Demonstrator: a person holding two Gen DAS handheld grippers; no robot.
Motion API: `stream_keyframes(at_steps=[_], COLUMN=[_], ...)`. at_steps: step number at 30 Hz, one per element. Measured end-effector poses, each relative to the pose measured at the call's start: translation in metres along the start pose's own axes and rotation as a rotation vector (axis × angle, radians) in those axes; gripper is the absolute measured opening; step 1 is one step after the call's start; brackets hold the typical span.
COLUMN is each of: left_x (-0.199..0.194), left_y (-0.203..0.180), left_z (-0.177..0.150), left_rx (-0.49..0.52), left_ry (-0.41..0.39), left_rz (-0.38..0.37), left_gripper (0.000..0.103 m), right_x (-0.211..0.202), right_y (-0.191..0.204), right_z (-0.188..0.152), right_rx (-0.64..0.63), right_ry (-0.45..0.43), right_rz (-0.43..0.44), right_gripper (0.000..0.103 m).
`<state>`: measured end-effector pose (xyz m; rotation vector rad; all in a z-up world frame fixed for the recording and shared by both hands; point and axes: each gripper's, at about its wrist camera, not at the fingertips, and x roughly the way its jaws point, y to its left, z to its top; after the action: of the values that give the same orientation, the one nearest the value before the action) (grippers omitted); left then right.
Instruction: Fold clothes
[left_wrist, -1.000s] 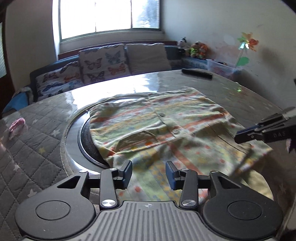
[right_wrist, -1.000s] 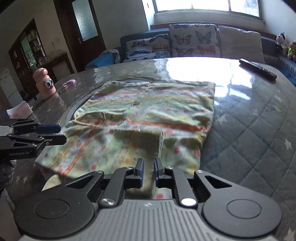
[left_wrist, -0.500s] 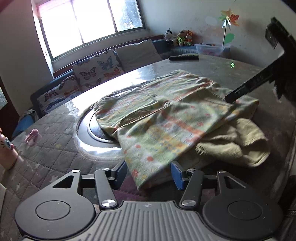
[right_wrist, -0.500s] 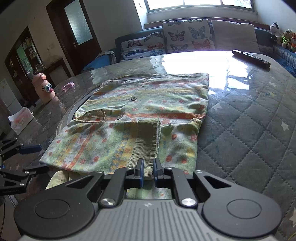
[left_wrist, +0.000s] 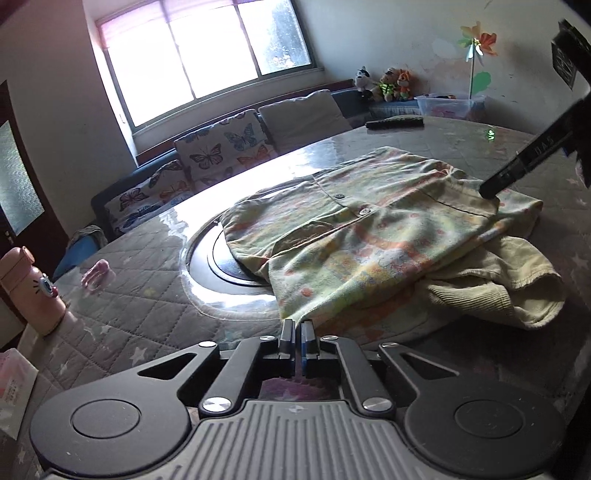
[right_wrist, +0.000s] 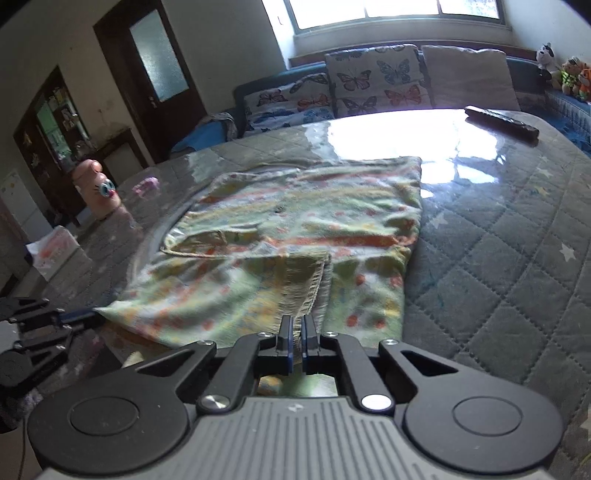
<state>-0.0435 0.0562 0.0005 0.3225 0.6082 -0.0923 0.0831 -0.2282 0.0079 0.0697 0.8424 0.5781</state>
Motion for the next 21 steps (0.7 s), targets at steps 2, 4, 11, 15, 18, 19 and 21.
stream_keyframes(at_steps=[2,4,11,15,18,19,21], left_x=[0.001,0.001,0.003,-0.008,-0.018,-0.021,-0.020], left_y=[0.004,0.008,0.009,0.019,0.026,0.028,0.030], left_z=[0.001,0.002,-0.003,0.000,0.009,0.013,0.023], left_rx=[-0.025,-0.048,-0.043,-0.065,-0.078,-0.085,-0.115], left_ry=[0.002,0.002,0.049,0.027,-0.009,-0.022,-0.038], left_rz=[0.011,0.009,-0.004,-0.017,-0.018,-0.018,-0.033], left_gripper=[0.002,0.002,0.008,0.022,0.024,0.024,0.024], right_x=[-0.001,-0.002,0.004,-0.001,0.003,0.006,0.016], right_y=[-0.001,-0.003,-0.004,0.003,0.009,0.011,0.016], right_z=[-0.001,-0.002,-0.005,0.005,0.015,0.017,0.021], right_rx=[0.016,0.027,0.010,-0.030,-0.074,-0.086,-0.113], right_ry=[-0.002,-0.001,0.022,-0.017,-0.038,-0.038,-0.033], right_rz=[0.008,0.013,0.004,0.006,0.009,0.008,0.014], right_gripper=[0.003,0.003,0.004,0.007,0.009,0.010,0.012])
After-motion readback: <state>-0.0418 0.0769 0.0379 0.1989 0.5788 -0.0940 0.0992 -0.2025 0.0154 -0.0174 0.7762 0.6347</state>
